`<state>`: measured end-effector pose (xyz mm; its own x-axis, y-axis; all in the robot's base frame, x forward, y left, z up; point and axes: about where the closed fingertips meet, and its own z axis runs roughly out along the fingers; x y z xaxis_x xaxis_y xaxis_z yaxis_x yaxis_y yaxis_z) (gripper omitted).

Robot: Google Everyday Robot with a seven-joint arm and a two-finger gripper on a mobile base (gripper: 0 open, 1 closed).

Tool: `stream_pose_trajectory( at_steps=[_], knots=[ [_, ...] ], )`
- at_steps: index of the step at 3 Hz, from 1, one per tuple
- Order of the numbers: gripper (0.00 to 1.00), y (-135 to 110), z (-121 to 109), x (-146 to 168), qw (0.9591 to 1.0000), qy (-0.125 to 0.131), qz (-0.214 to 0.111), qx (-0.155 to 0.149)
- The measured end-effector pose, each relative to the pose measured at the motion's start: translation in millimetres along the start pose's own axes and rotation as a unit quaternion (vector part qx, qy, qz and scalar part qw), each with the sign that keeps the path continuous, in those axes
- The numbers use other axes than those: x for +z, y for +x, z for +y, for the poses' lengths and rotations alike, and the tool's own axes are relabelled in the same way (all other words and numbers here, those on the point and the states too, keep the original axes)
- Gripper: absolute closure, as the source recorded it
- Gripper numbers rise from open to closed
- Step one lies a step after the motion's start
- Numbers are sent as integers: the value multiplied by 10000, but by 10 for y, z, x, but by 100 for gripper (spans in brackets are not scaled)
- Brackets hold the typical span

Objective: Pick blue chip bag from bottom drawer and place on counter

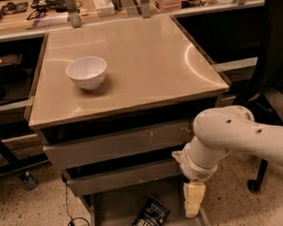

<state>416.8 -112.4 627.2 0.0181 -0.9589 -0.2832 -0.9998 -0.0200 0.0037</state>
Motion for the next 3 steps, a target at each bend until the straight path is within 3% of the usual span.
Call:
stream_pose_trajectory(
  at_steps=[1, 2, 3],
  knots=[
    [0, 108, -140, 637, 9994, -323, -104, -90],
    [0, 86, -105, 780, 9991, -388, -124, -77],
    [0, 59, -115, 1298, 9988, -479, -75, -63]
  ],
)
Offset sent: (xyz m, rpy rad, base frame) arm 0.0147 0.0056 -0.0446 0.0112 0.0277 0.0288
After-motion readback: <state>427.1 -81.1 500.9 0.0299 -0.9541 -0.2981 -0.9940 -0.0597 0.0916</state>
